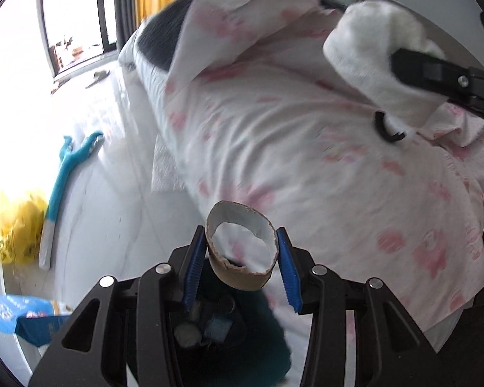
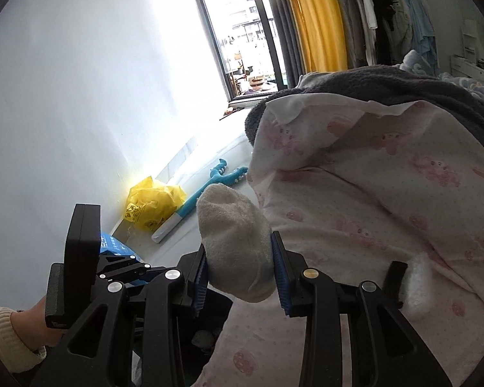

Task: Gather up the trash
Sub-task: 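Carry the tube ring and sock over the teal bin and open the left tool, then open the right tool to drop the white sock into the bin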

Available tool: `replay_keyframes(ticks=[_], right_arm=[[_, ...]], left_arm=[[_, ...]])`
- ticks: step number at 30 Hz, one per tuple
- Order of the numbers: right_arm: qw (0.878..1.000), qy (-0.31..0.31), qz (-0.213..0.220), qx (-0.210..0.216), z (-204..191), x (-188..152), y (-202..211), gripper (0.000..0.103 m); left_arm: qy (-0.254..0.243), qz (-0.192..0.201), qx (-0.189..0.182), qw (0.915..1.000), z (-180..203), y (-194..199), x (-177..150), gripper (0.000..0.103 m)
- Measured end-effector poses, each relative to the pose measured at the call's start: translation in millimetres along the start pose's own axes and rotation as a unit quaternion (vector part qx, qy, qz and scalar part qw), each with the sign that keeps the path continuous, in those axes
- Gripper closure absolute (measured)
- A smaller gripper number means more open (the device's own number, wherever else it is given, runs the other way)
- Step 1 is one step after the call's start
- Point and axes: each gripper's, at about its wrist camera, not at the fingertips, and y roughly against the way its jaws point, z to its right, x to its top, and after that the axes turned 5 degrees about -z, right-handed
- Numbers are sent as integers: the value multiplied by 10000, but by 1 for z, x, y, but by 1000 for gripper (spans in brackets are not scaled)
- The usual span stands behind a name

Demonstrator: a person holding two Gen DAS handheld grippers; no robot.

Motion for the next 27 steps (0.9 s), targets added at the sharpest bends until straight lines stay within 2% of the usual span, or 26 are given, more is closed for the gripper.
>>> replay_keyframes(ticks=[10, 18, 20, 22, 27], right_arm=[[9989, 226, -348, 225, -46, 4, -41, 67], [9963, 396, -680, 350, -80, 1, -75, 67], [9954, 430, -772, 364, -86, -1, -83, 67], [9944, 454, -881, 375, -92, -3, -91, 67], [9911, 518, -1169, 374, -104, -9, -114, 67]], left_arm=[[341, -997, 99, 9944, -50, -29, -36, 57], [508, -1480, 88, 9876, -81, -39, -66, 56], [542, -1555, 95, 9863, -90, -39, -71, 51], [595, -1564, 113, 9858, -98, -37, -75, 38], [757, -1521, 125, 9854, -119, -30, -81, 28]])
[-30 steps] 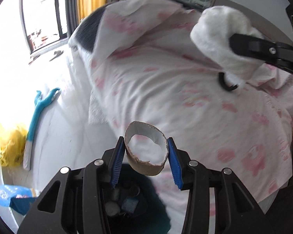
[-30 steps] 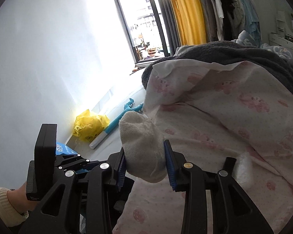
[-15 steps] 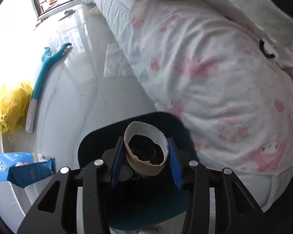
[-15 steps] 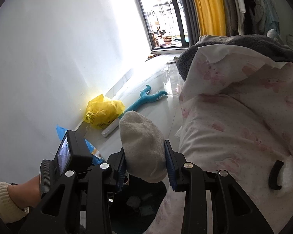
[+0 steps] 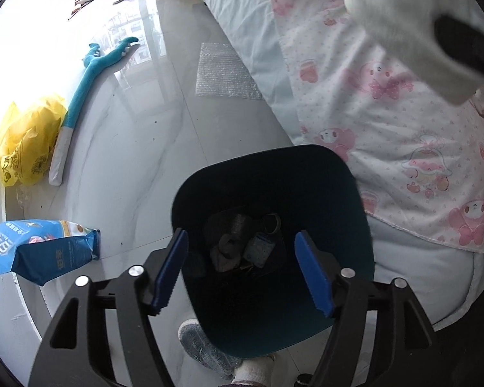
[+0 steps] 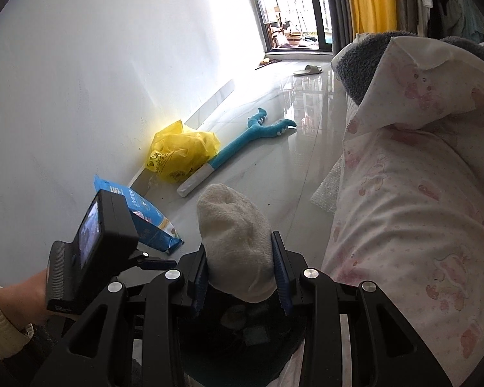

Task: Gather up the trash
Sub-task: 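Open the right tool to drop the white sock into the bin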

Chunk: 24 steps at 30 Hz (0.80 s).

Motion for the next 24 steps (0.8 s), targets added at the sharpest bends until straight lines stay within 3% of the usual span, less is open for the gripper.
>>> replay_keyframes(ticks=[9, 24], right_arm=[[9975, 118, -687, -72, -6, -10, -48, 67], [9856, 308, -1646, -237, -15, -38, -101, 67]], left_arm=[[331, 415, 106, 9985, -32, 20, -4, 20], [321, 1905, 53, 9812, -32, 82, 3, 11]])
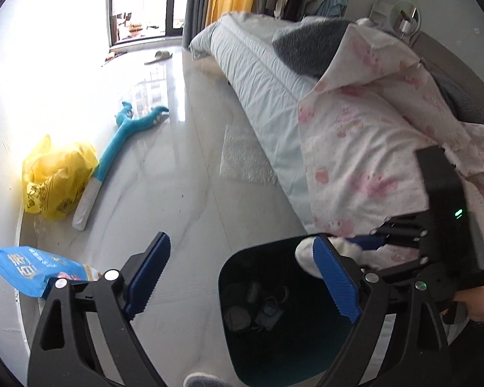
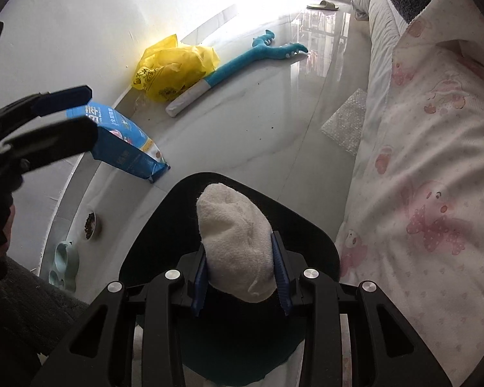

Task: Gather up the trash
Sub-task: 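Open the right tool to drop the white sock into the bin, then move both tools back to the bed toward the black plastic piece and bubble wrap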

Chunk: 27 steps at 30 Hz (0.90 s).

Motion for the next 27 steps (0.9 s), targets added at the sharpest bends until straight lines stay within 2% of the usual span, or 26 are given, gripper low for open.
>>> replay_keyframes(ticks=[7, 11, 13, 15, 18, 27], right_arm=[[9994, 136, -329, -46, -5, -3, -16, 65], [9992, 182, -365, -33, -7, -5, -15, 59], [9992, 188, -364, -21, -7, -6, -12, 53], [9994, 162, -311, -5, -5, -7, -7, 44], [9996, 120, -222, 80, -4, -7, -1, 39], [9995, -79, 241, 209, 4, -6, 28, 33]], left_arm=[[-52, 672, 15, 9977, 8, 22, 11, 11], [-25, 838, 4, 9965, 11, 27, 16, 11], [-35, 932, -3, 9956, 16, 30, 20, 11], [-54, 996, -2, 9950, 20, 33, 21, 11], [-83, 969, -23, 9953, 27, 32, 23, 11], [-82, 1485, -56, 9889, 50, 52, 36, 11]])
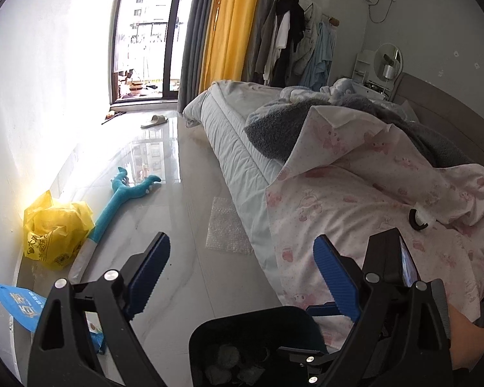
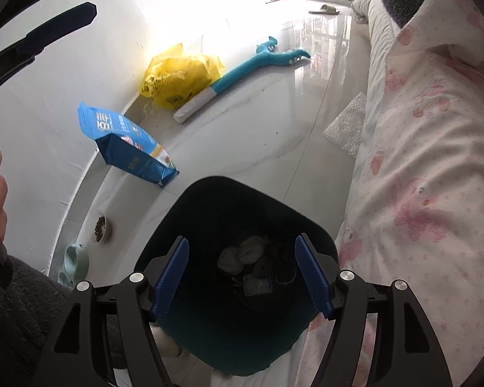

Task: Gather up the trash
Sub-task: 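Move both tools back to the bed toward the black plastic piece and bubble wrap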

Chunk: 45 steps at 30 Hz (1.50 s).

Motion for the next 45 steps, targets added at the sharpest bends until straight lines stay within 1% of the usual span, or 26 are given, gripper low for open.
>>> replay_keyframes(ticks=[4, 9, 13, 17, 20, 22, 26, 29, 31, 35, 41, 43, 44, 45], right_arm=[[9993, -162, 334, 21, 15, -2, 22, 32], [9955, -387, 861, 7, 42, -9, 56, 31], [9901, -504, 1305, -144, 62, -18, 86, 31], [9835, -708, 1624, -353, 90, -26, 111, 23], [9780, -962, 1798, -442, 115, -36, 124, 23], [9739, -1101, 1915, -512, 130, -43, 133, 23], [9642, -1308, 2177, -767, 156, -57, 152, 23], [9565, -1450, 2381, -862, 175, -70, 167, 23], [9527, -1602, 2429, -880, 190, -79, 173, 23], [9487, -1908, 2351, -906, 217, -95, 172, 23], [9434, -2240, 2324, -762, 244, -115, 171, 23], [9412, -2361, 2318, -677, 250, -119, 171, 26], [9403, -2415, 2314, -631, 252, -120, 170, 30], [9396, -2460, 2300, -614, 255, -121, 169, 30]], left_arm=[[3, 204, -82, 9998, 16, 4, 9, 11], [32, 235, -254, 9994, 37, 0, 18, 10], [-41, 282, -373, 9989, 60, -4, 24, 10], [-158, 285, -487, 9983, 84, -13, 28, 10], [-181, 261, -724, 9969, 100, -19, 28, 9], [-233, 228, -795, 9963, 111, -24, 28, 9], [-338, 169, -832, 9958, 132, -32, 27, 9], [-403, 134, -839, 9956, 144, -38, 26, 9], [-439, 112, -860, 9953, 153, -42, 26, 9], [-465, 75, -981, 9941, 171, -49, 28, 9], [-508, -19, -1162, 9919, 190, -59, 29, 9], [-551, -66, -1205, 9912, 197, -64, 28, 9], [-587, -98, -1216, 9908, 201, -66, 27, 9], [-622, -125, -1217, 9905, 204, -69, 26, 9]])
